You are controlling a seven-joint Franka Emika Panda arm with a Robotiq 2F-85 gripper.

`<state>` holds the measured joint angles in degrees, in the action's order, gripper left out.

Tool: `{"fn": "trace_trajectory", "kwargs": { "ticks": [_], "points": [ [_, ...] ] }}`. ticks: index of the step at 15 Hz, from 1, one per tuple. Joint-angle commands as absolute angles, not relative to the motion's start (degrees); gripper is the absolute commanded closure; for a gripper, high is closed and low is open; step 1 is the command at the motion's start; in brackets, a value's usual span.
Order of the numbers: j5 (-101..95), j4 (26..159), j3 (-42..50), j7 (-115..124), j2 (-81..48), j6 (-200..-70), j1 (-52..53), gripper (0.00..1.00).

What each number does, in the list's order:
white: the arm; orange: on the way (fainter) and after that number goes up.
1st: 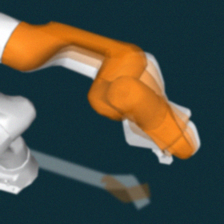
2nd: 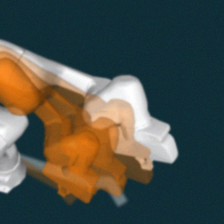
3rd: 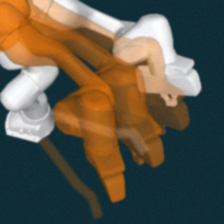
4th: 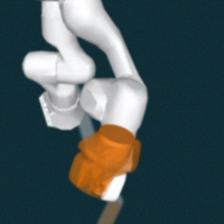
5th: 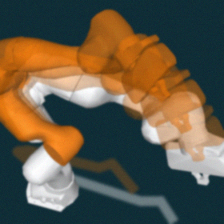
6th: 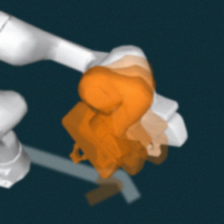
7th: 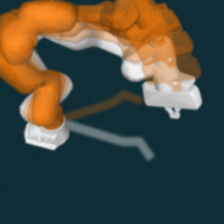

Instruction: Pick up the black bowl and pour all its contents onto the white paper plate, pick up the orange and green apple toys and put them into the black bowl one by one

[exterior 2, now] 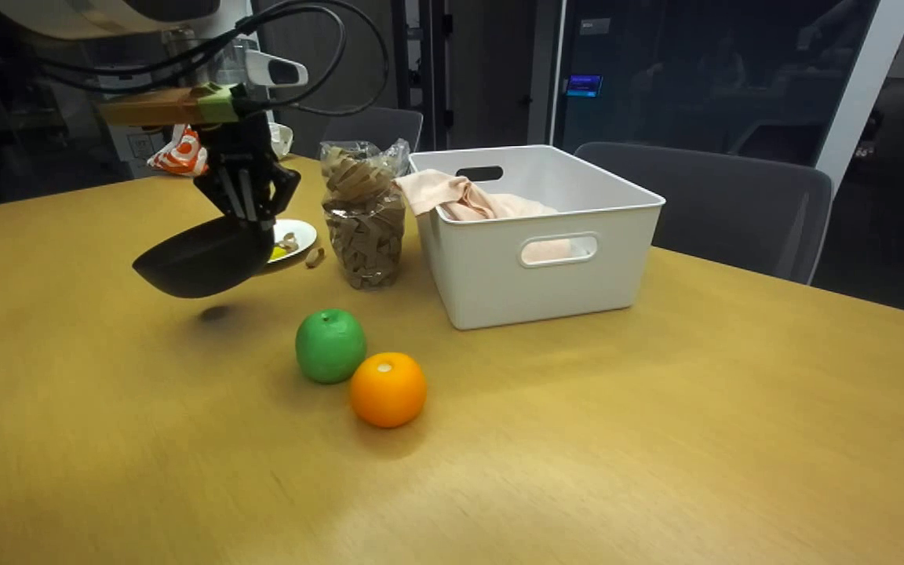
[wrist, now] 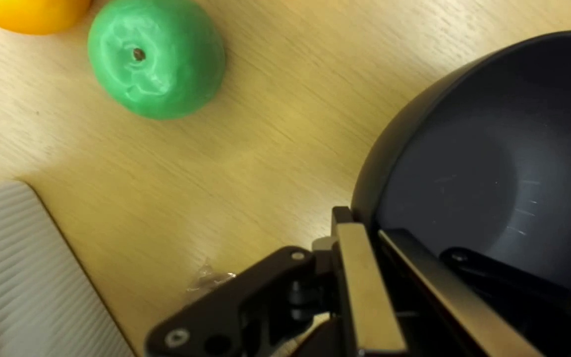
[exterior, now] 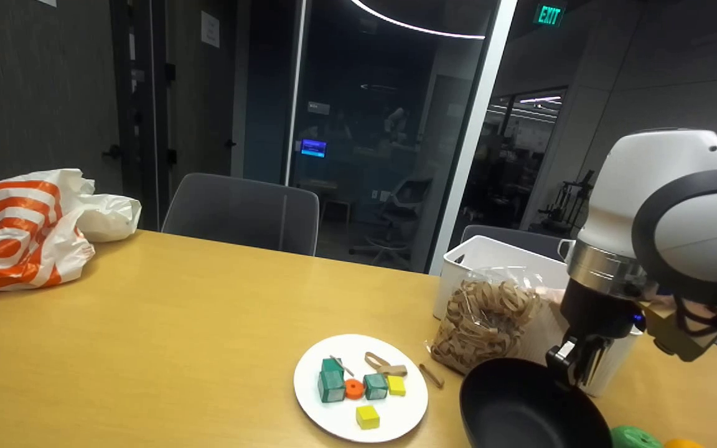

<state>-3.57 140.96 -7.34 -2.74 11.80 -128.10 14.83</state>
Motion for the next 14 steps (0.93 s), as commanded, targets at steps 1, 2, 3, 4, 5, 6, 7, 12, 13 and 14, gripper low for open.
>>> {"fn": "trace_trajectory", "kwargs": {
  "ticks": [1, 2, 3, 4, 5, 6, 7, 12, 13, 14],
  "points": [
    [0.37, 141.77, -7.18, -6.27, 10.52, -131.37, 13.21, 0.96],
    [1.18, 142.02, -7.14, -6.75, 10.06, -132.02, 12.96, 0.96],
    [2.31, 142.10, -7.09, -7.38, 9.60, -132.22, 12.78, 0.96],
    [3.19, 142.15, -7.09, -8.05, 9.12, -132.53, 12.61, 0.96],
    [4.15, 142.22, -7.10, -8.74, 8.75, -132.83, 12.48, 0.96],
    [4.78, 142.29, -7.15, -9.18, 8.41, -133.05, 12.33, 0.95],
    [5.86, 142.22, -7.11, -9.89, 8.14, -133.01, 12.29, 0.92],
    [6.97, 142.40, -7.37, -10.23, 7.46, -134.03, 11.77, 0.57],
    [6.88, 142.46, -7.39, -10.18, 7.44, -134.26, 11.71, 0.49],
    [6.76, 142.49, -7.40, -9.95, 7.42, -134.44, 11.62, 0.42]
  ]
}}
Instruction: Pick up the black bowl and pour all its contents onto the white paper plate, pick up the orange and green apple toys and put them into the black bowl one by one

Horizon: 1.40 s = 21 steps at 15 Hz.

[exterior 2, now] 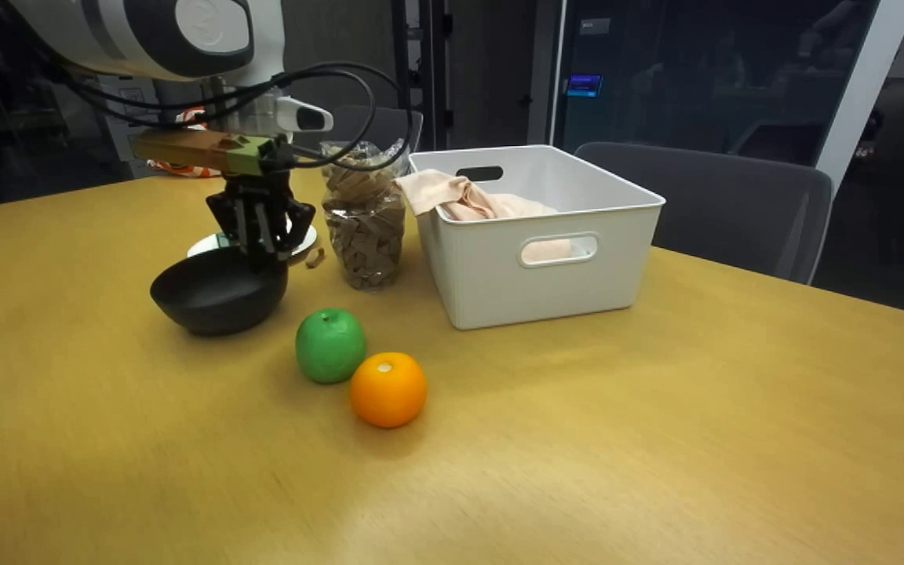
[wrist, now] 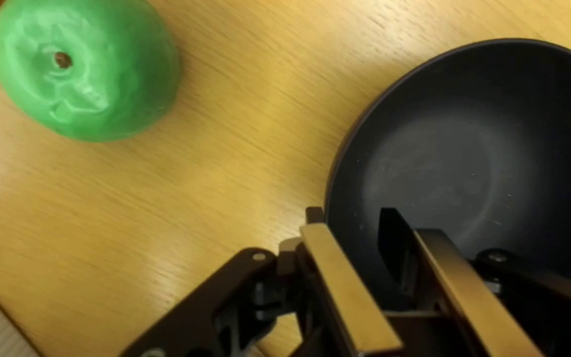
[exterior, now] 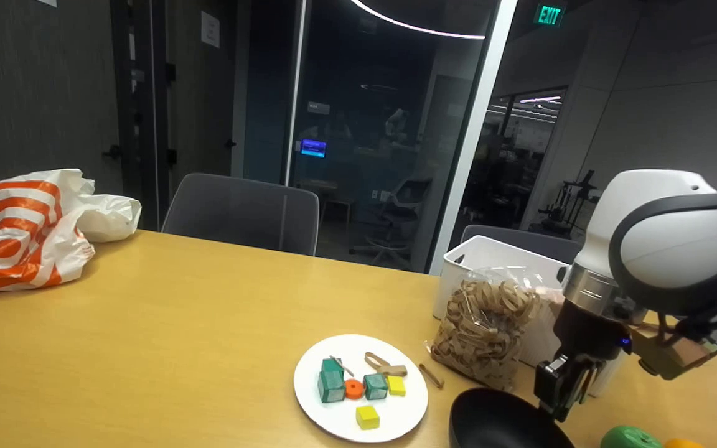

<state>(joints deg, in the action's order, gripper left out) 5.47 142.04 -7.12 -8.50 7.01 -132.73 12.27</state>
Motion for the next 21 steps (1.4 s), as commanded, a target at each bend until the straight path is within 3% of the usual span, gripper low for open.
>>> {"fn": "trace_trajectory", "kwargs": {
  "ticks": [1, 6, 15, 21],
  "points": [
    [6.24, 142.52, -7.44, -9.44, 7.56, -134.61, 11.47, 0.33],
    [4.28, 141.14, -7.39, -7.33, 9.55, -130.57, 10.44, 0.00],
    [-1.82, 138.57, -7.23, -0.94, 13.64, -120.48, 7.87, 0.00],
    [-2.04, 141.41, -4.94, -0.04, 13.27, -124.15, 4.62, 0.00]
  ]
}}
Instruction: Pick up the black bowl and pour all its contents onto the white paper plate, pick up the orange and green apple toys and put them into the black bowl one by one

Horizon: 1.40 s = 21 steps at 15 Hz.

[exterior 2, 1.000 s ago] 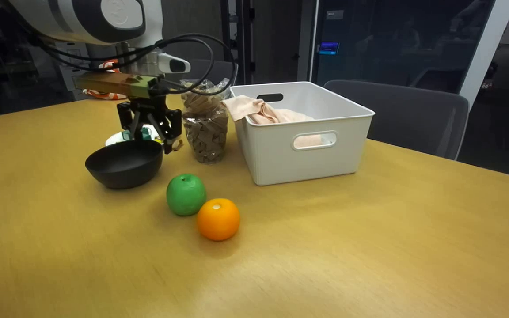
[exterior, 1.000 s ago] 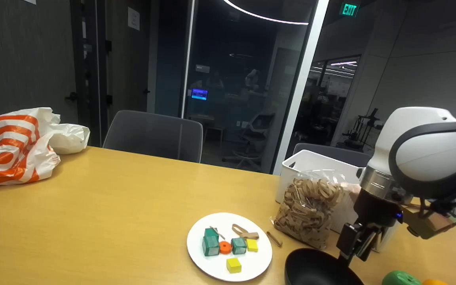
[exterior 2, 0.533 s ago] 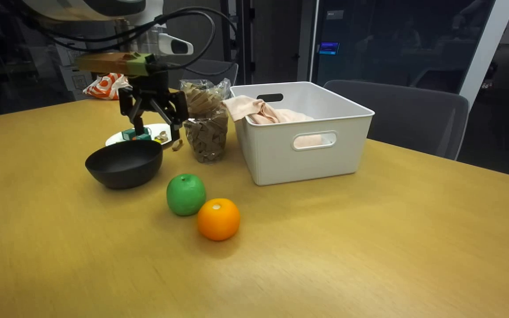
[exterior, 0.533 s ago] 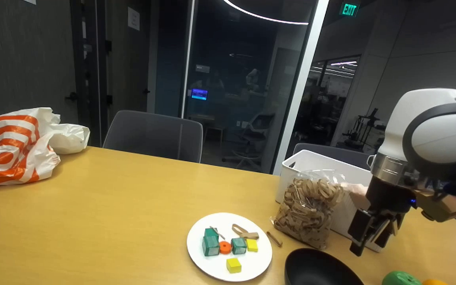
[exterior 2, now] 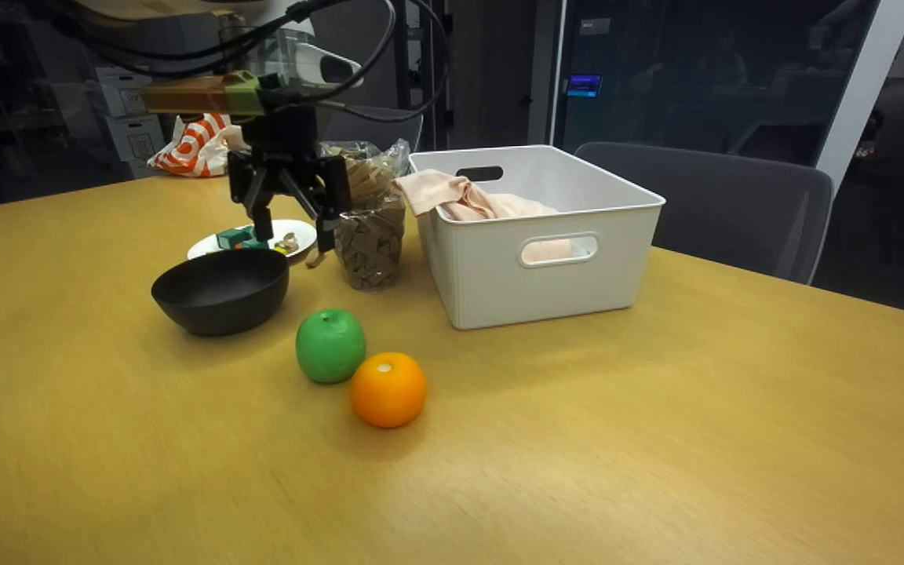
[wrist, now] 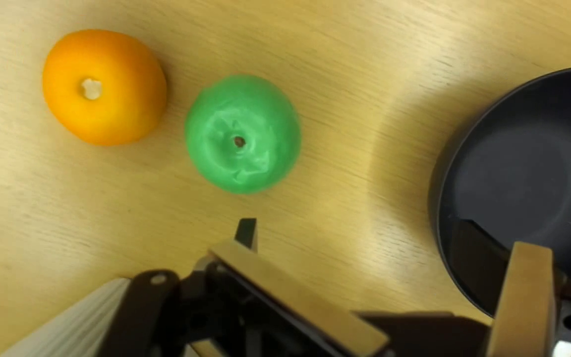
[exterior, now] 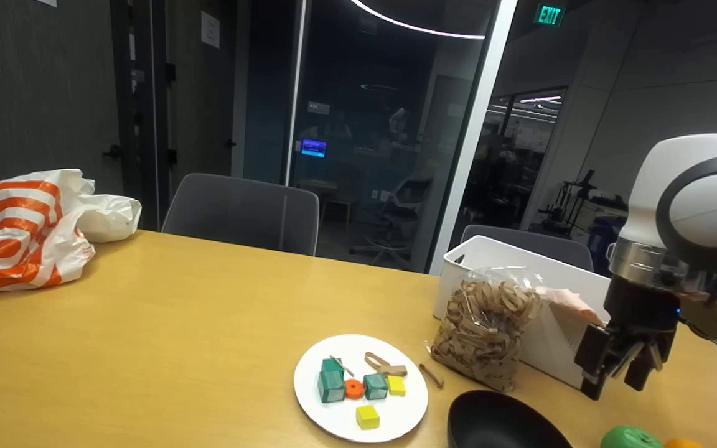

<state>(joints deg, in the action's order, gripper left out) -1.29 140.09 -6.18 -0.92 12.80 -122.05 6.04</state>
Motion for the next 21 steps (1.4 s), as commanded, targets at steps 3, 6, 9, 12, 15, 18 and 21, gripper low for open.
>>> {"fn": "trace_trajectory", "kwargs": {
  "ticks": [3, 6, 9, 12, 15, 18, 21],
  "points": [
    [-2.21, 142.56, -3.35, -0.33, 12.09, -126.14, 2.94, 0.00],
    [0.55, 143.45, -1.62, -2.22, 10.60, -126.77, 2.32, 0.00],
    [2.01, 143.71, -1.18, -2.76, 10.41, -125.75, 2.44, 0.00],
    [0.93, 143.35, -1.48, -1.61, 9.47, -125.30, 2.22, 0.00],
    [0.31, 143.41, -1.78, -1.10, 8.67, -126.11, 2.29, 0.00],
    [0.92, 143.29, -1.72, -1.64, 6.23, -127.00, 2.30, 0.00],
    [0.06, 144.09, -1.70, -2.06, 4.98, -130.09, 2.18, 0.00]
  ]
}}
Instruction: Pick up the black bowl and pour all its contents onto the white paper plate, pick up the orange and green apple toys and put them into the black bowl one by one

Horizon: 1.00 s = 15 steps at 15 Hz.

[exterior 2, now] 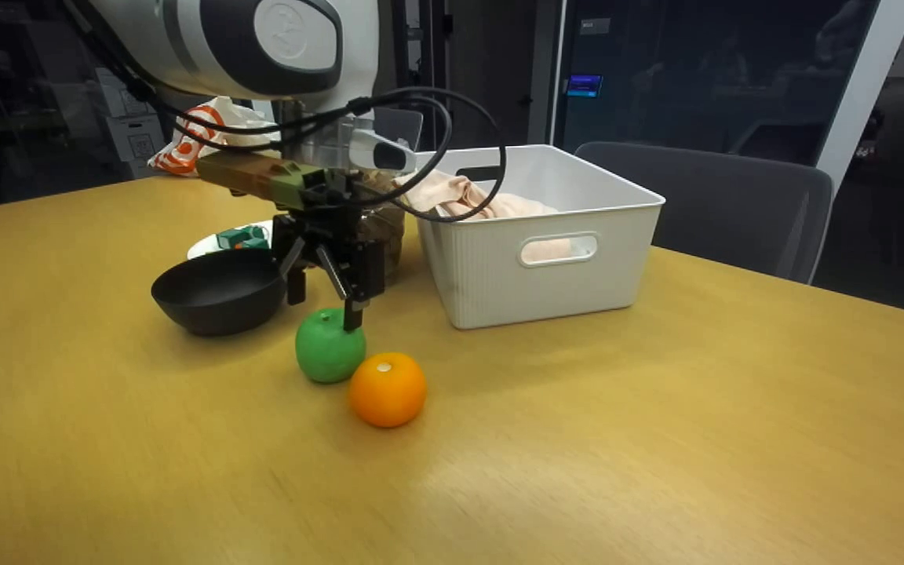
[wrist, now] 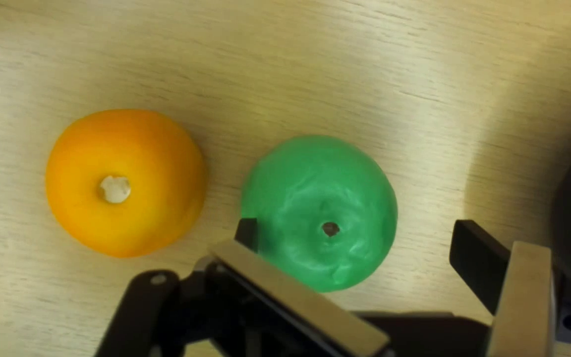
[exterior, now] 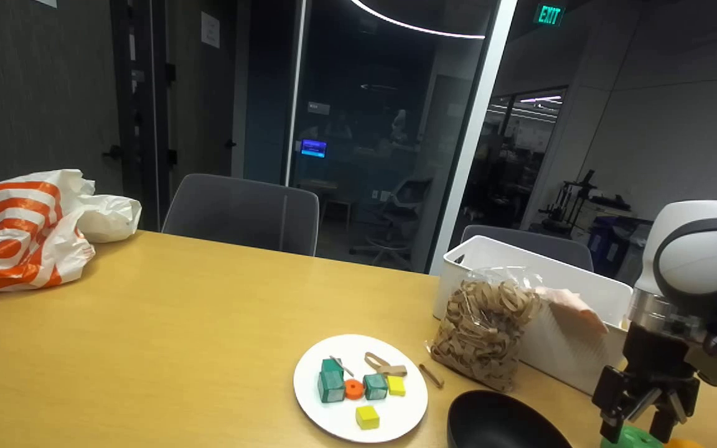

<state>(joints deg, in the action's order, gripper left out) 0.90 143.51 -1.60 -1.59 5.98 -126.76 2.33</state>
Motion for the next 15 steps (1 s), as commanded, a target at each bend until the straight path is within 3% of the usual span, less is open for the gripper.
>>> {"fn": "trace_trajectory", "kwargs": {
  "ticks": [1, 4, 5, 6, 8, 15],
  "points": [
    [-0.57, 144.22, -1.73, -1.77, 4.32, -131.00, 2.11, 0.00],
    [-0.76, 144.40, -1.57, -1.96, 2.97, -132.21, 2.04, 0.00],
    [-0.78, 144.42, -1.55, -2.08, 2.74, -132.12, 2.04, 0.25],
    [-1.02, 144.42, -1.56, -1.72, 2.55, -132.04, 2.02, 0.27],
    [-1.29, 144.02, -1.58, -1.37, 2.74, -130.62, 2.02, 0.41],
    [-0.58, 144.87, -2.74, -2.93, 8.55, -128.26, 3.33, 0.44]
  ]
}}
